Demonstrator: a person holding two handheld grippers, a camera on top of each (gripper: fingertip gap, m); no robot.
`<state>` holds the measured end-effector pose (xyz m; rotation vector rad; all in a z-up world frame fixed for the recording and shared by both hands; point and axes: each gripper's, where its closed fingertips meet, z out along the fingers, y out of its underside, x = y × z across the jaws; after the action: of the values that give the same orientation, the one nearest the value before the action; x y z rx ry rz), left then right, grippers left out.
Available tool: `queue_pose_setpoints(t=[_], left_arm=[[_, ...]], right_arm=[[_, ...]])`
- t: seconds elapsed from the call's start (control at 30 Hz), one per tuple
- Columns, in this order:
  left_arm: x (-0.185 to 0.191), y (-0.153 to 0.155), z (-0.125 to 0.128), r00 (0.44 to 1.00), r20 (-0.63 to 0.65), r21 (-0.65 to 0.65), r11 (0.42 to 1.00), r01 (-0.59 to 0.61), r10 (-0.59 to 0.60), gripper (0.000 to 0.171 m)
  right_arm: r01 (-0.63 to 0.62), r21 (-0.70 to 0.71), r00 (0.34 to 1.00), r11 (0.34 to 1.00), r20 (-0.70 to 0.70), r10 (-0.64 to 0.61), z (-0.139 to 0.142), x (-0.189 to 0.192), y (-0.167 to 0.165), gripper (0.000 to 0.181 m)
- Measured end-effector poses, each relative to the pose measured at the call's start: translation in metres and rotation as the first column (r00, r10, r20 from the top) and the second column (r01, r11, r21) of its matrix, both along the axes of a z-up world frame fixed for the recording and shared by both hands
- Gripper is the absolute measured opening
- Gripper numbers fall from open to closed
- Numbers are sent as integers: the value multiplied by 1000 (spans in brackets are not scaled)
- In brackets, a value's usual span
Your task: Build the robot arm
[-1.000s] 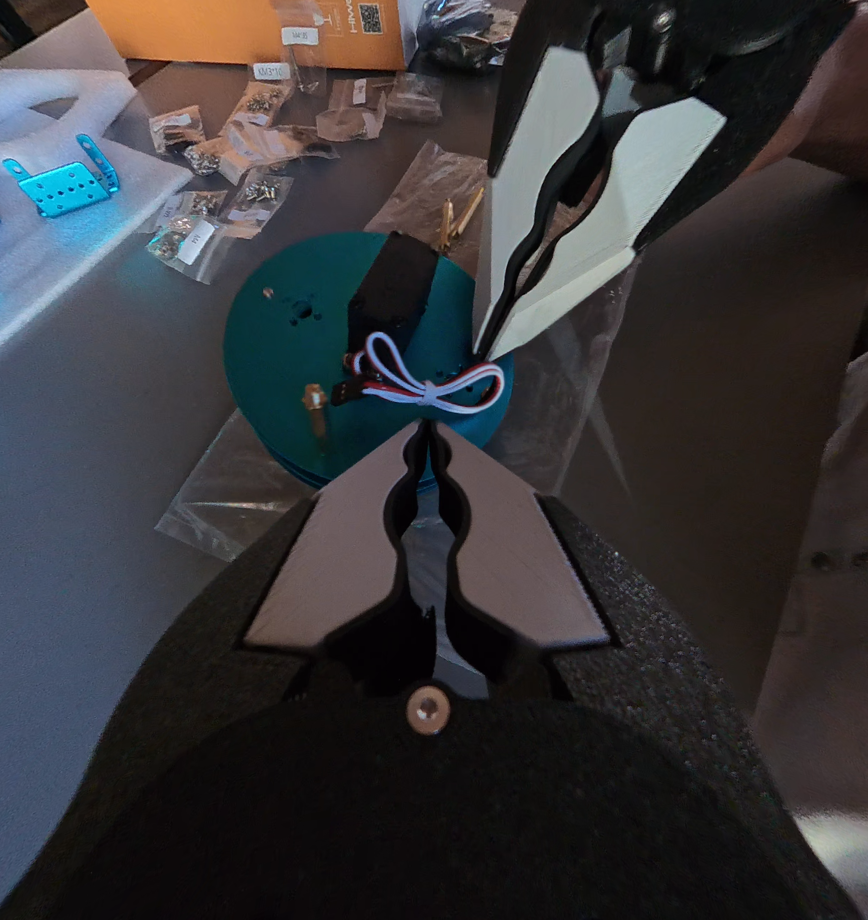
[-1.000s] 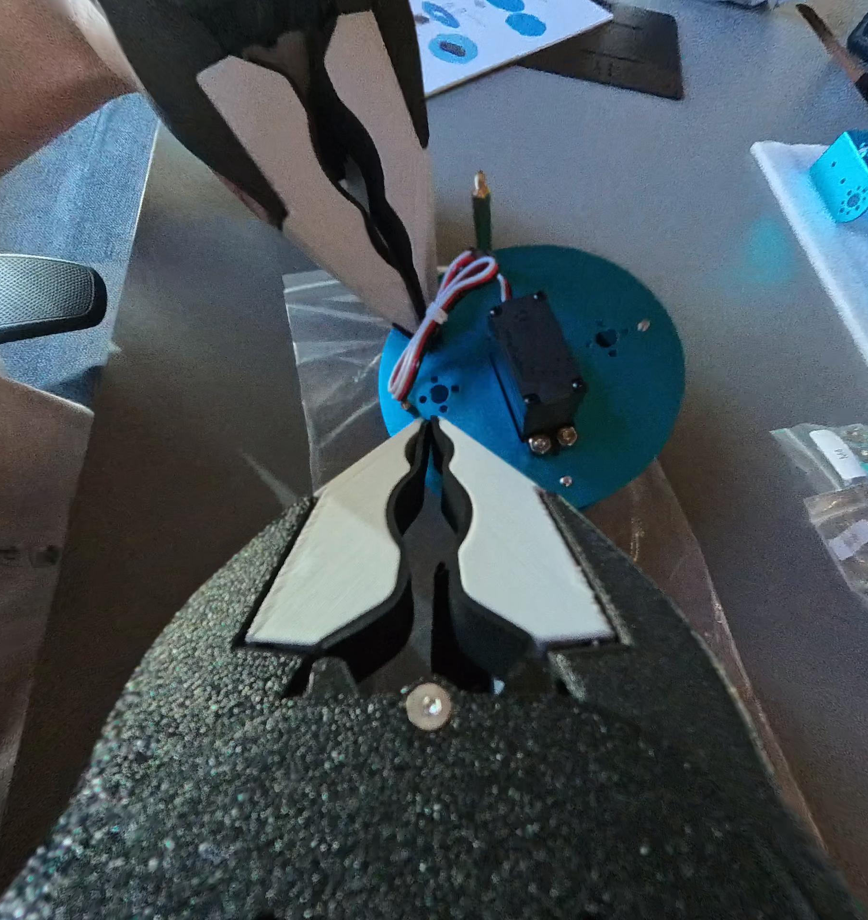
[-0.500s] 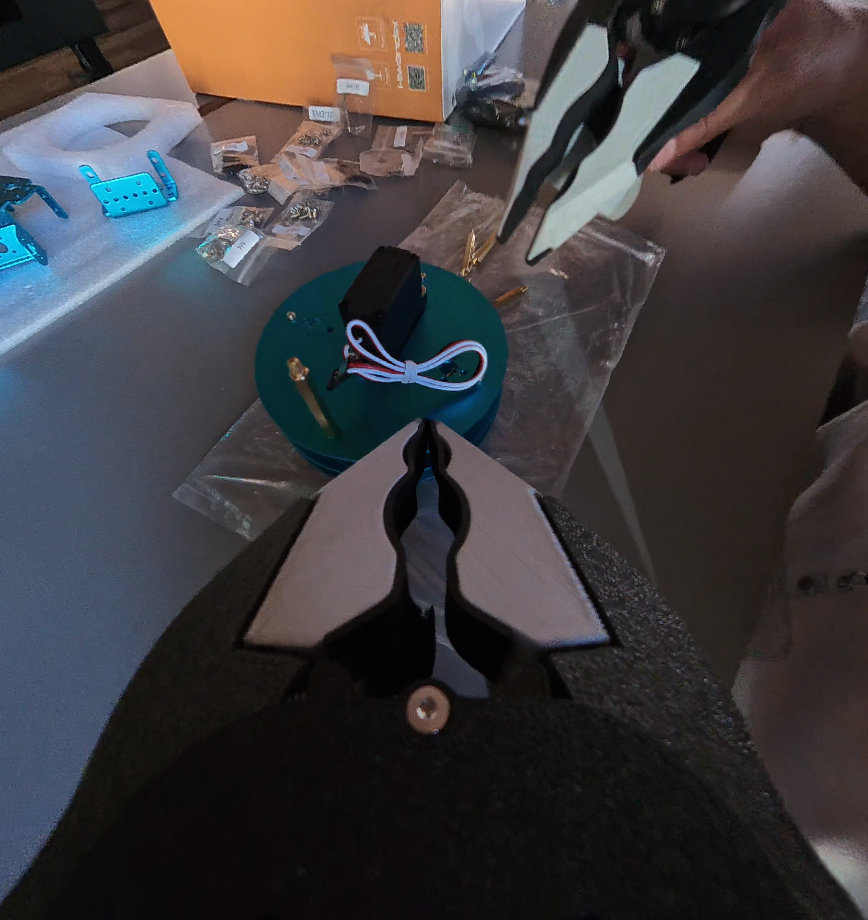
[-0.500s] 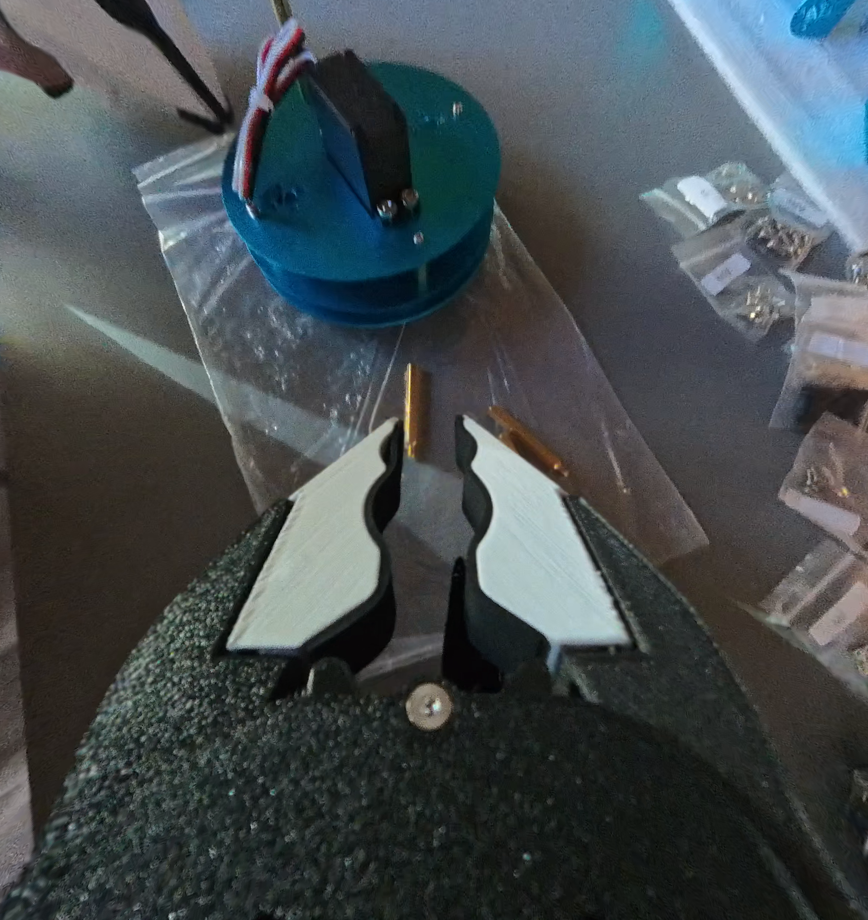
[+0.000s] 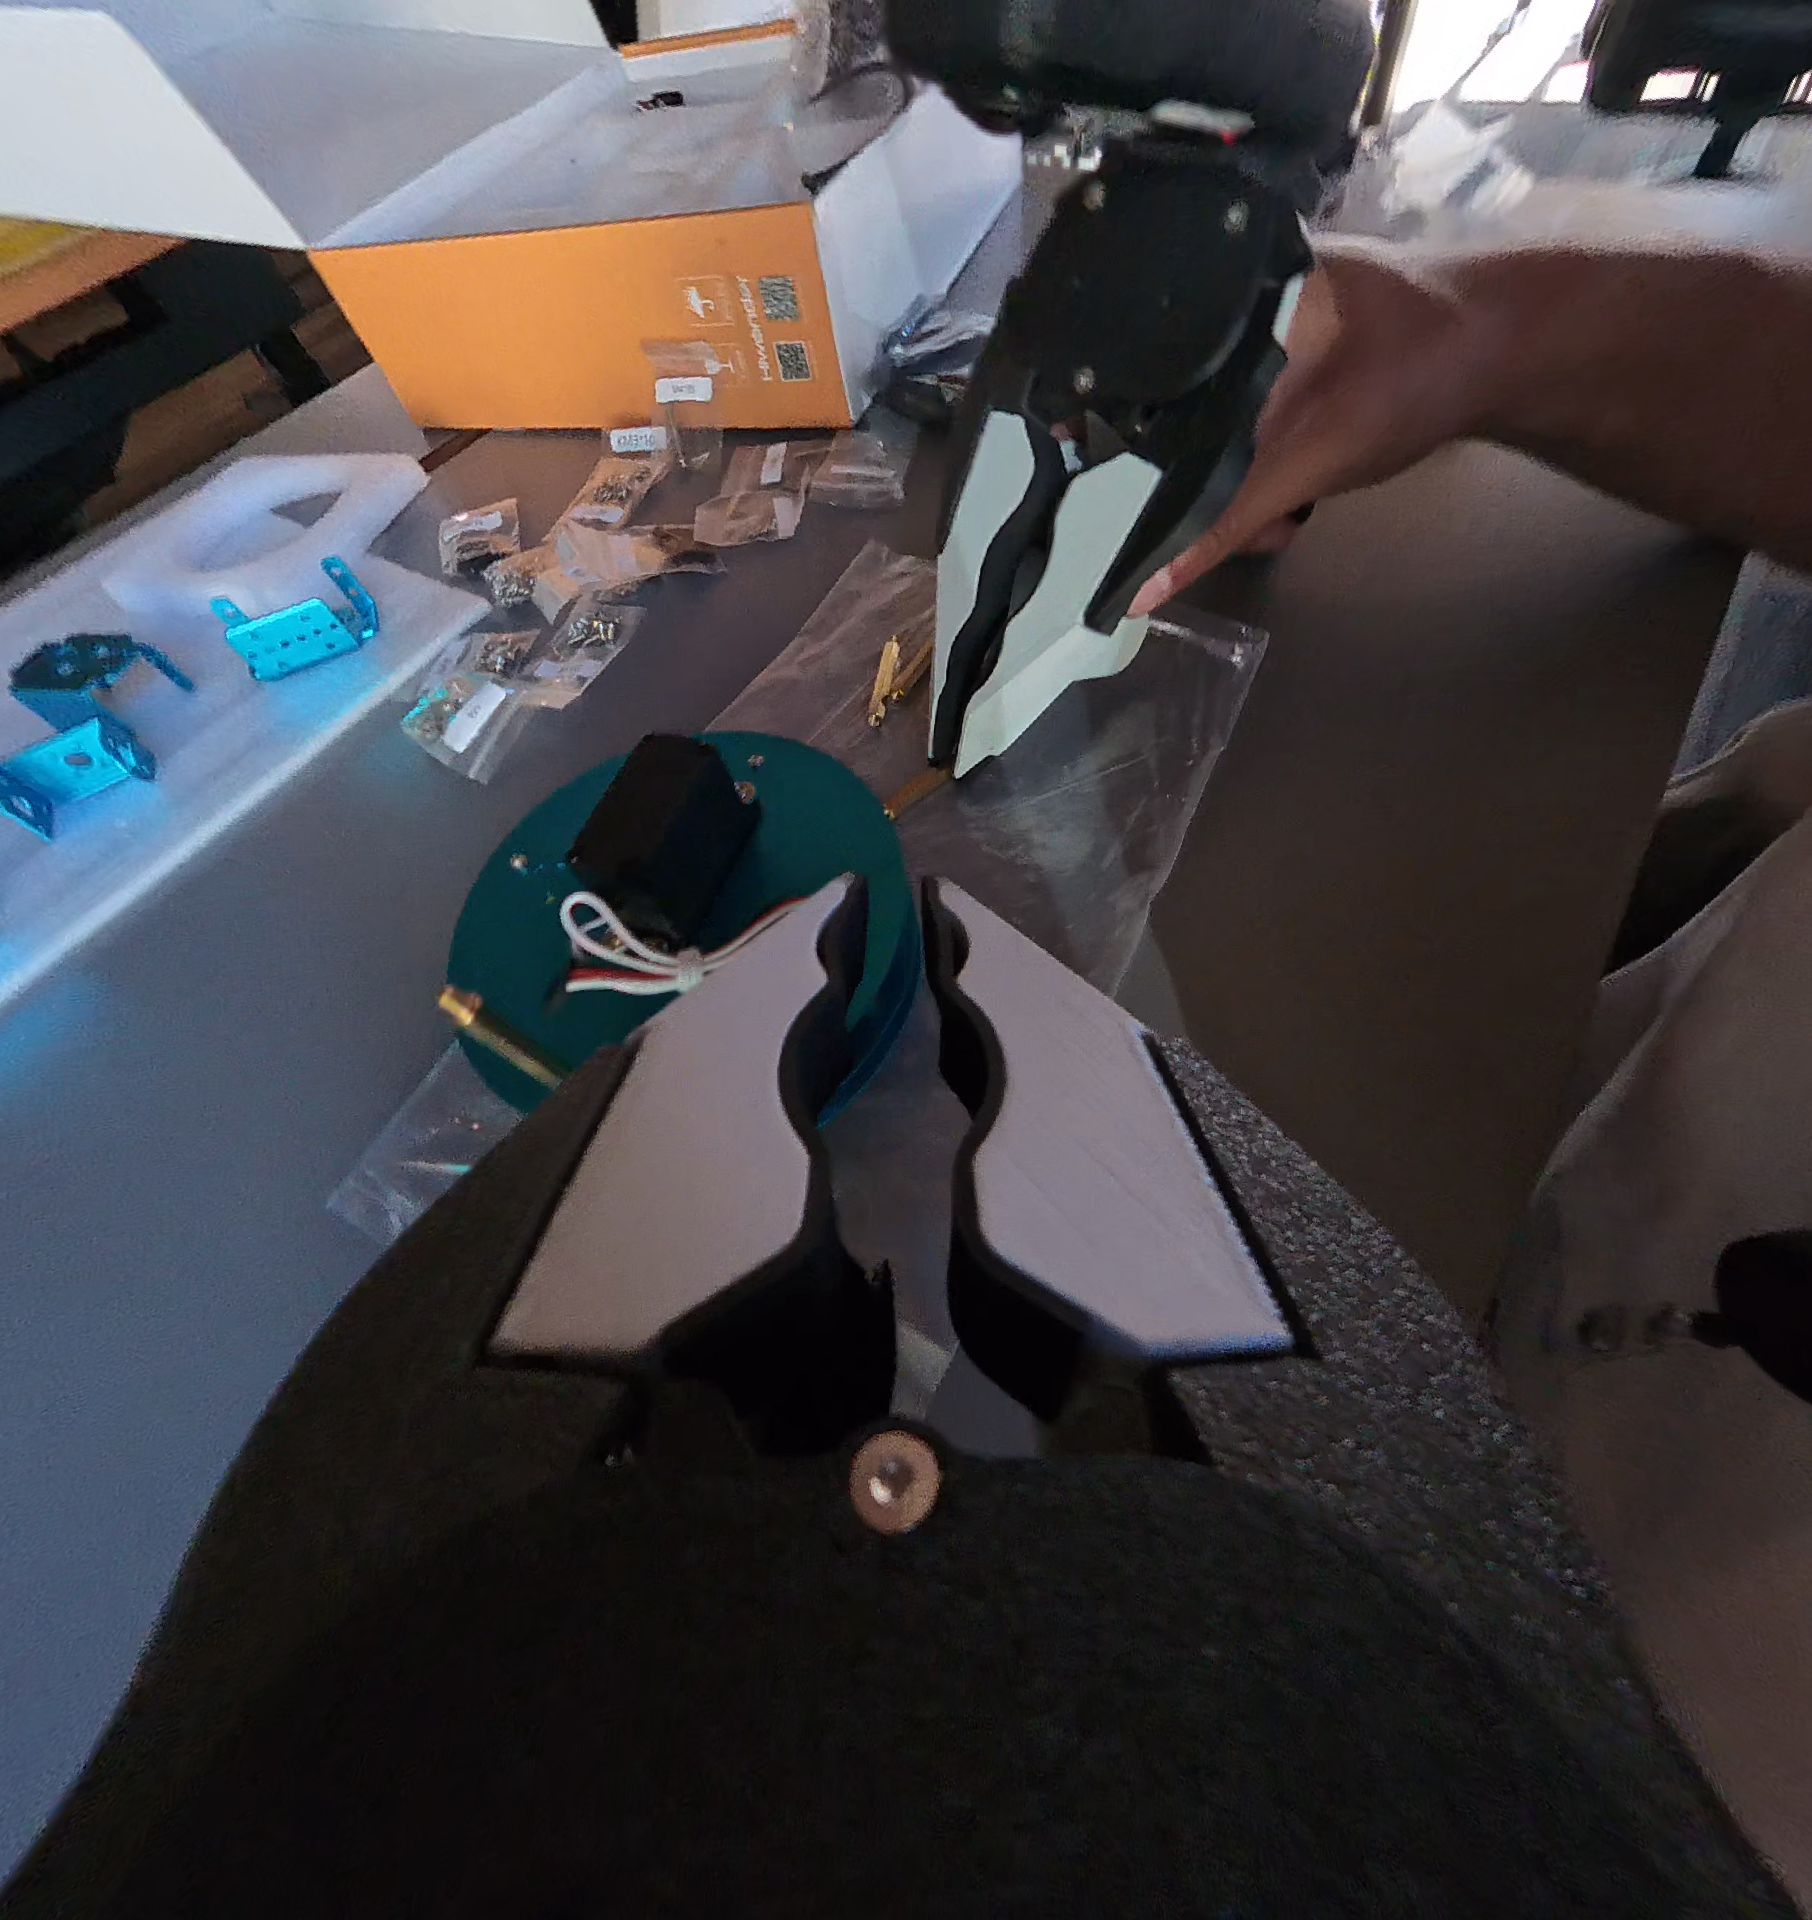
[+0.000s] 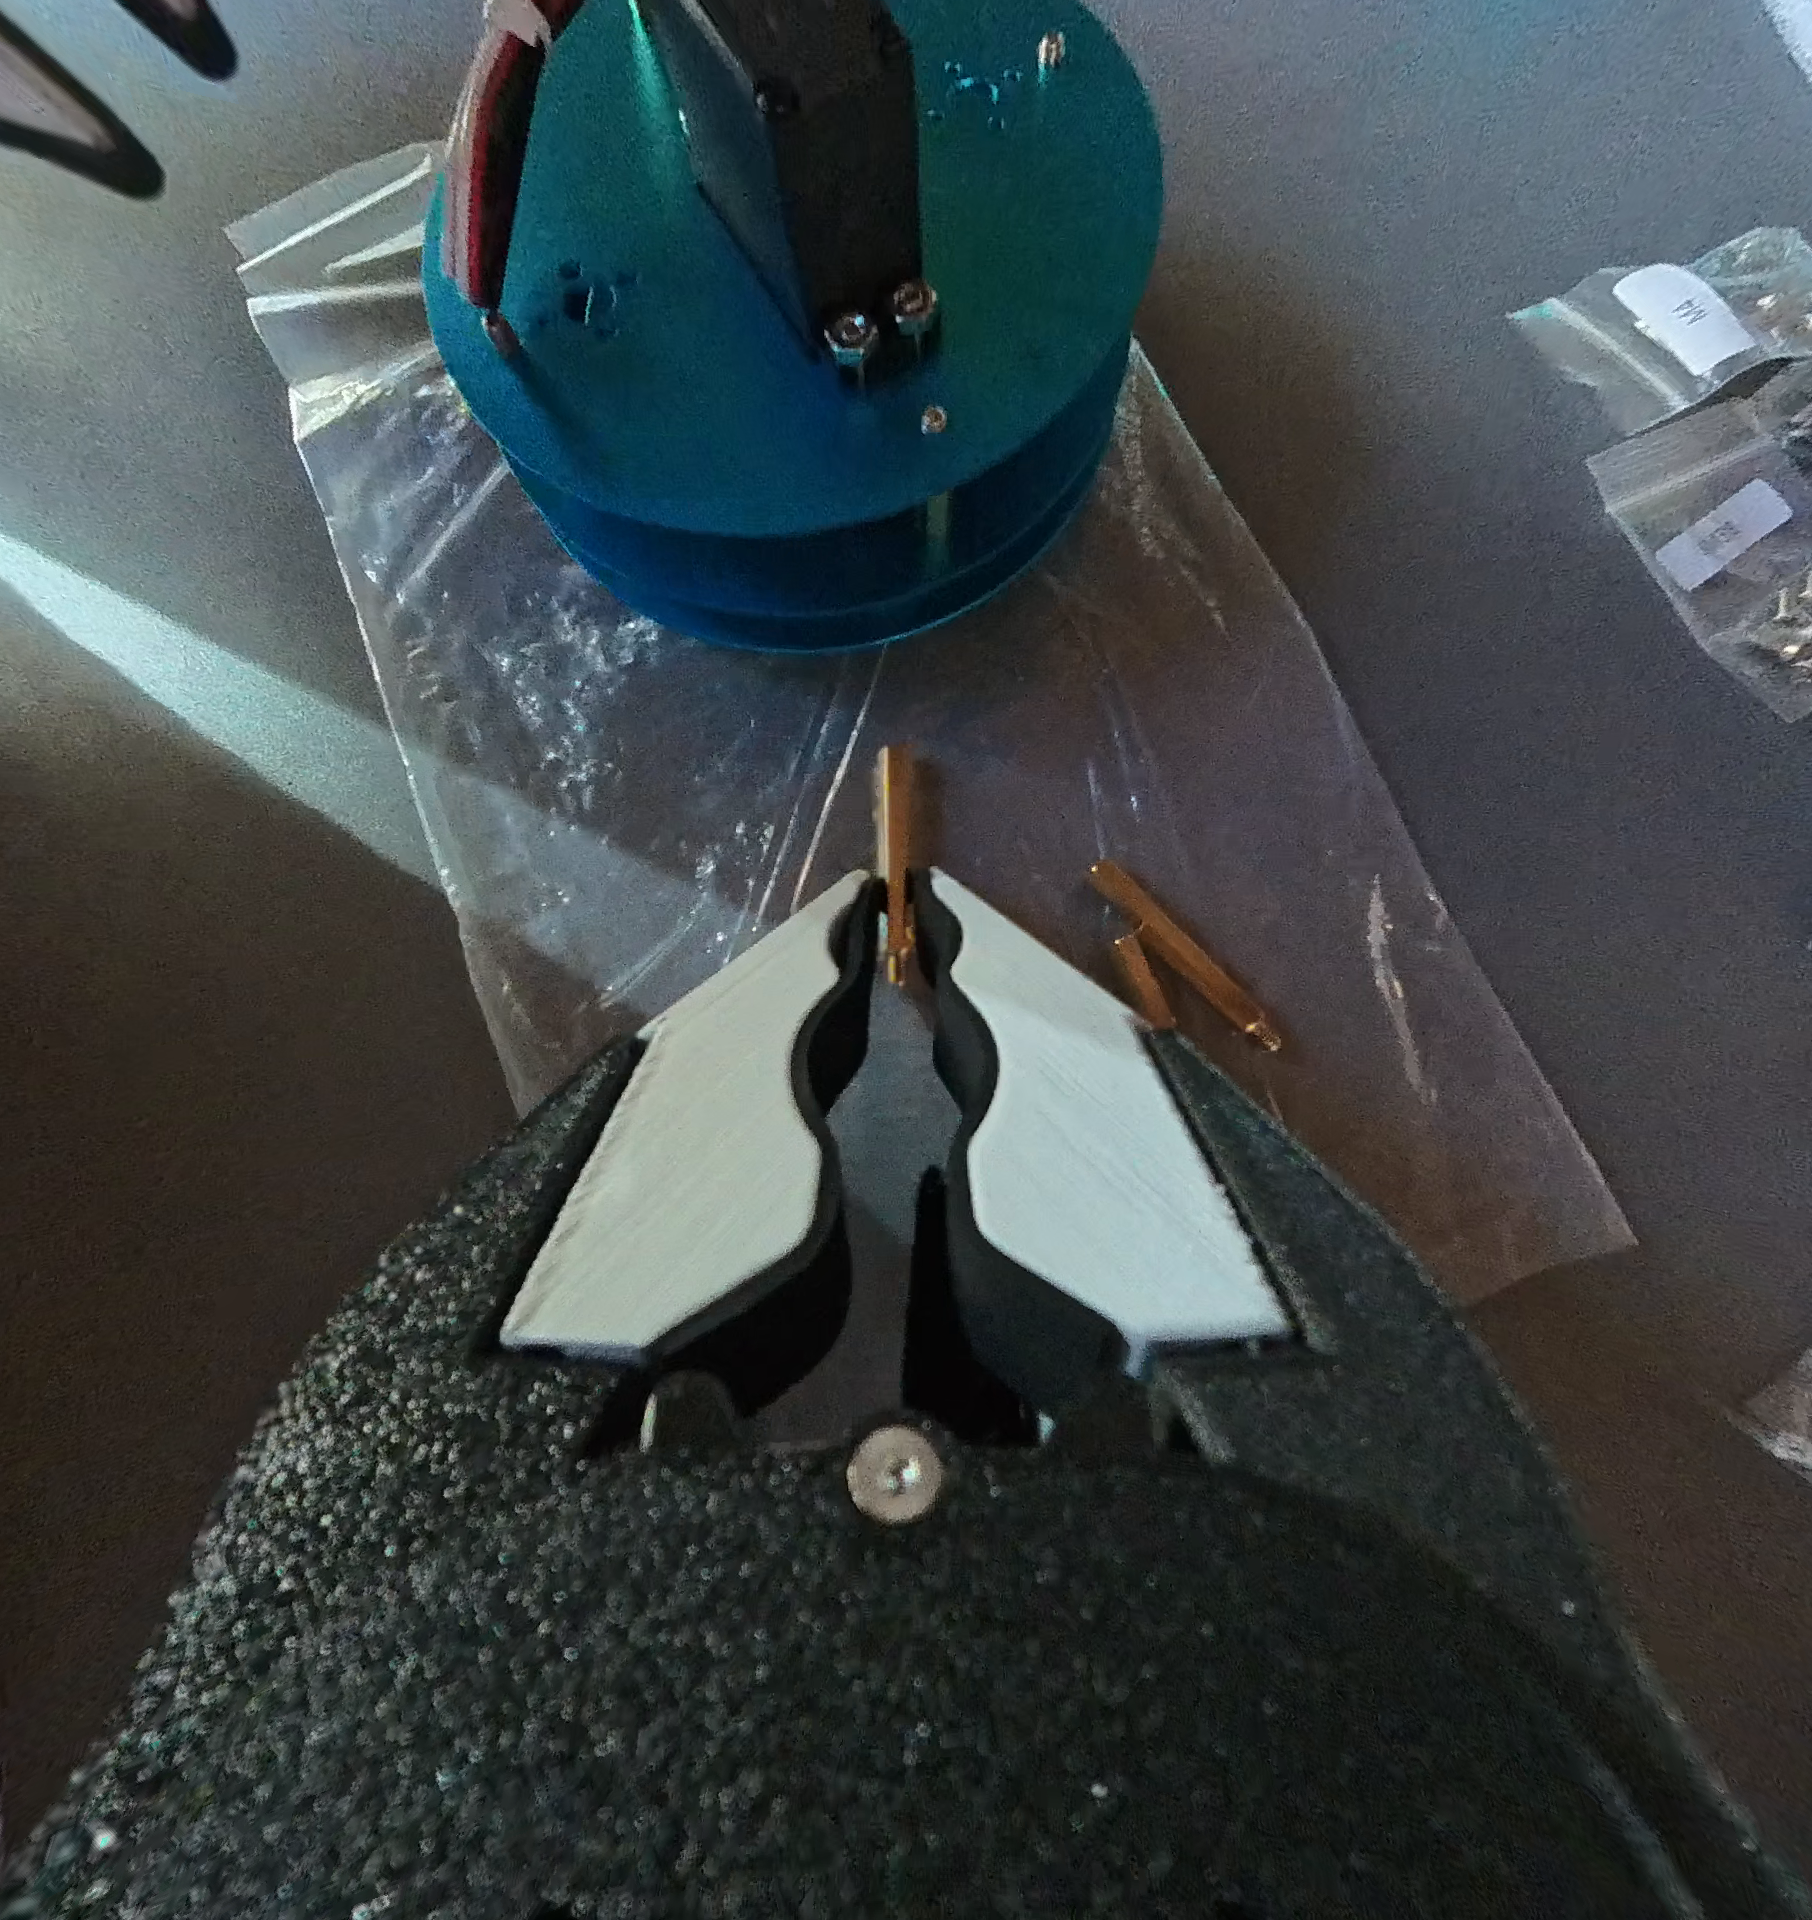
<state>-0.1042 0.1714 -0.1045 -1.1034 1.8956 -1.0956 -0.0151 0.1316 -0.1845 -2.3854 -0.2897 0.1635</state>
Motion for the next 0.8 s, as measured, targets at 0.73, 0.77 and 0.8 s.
queue_pose_setpoints(t=[0.73, 0.77, 0.8], left_arm=[[18, -23, -1, 963, 268, 562, 804, -193, 43, 4], [19, -19, 0, 958, 280, 567, 795, -215, 60, 4], [20, -12, 1, 952, 294, 574, 780, -248, 86, 6]], right_arm=[[-332, 46, 942, 942, -40, 333, 93, -98, -2, 5], [-330, 43, 942, 943, -42, 332, 93, -93, 0, 5], [-323, 32, 945, 946, -39, 324, 93, -87, 1, 5]])
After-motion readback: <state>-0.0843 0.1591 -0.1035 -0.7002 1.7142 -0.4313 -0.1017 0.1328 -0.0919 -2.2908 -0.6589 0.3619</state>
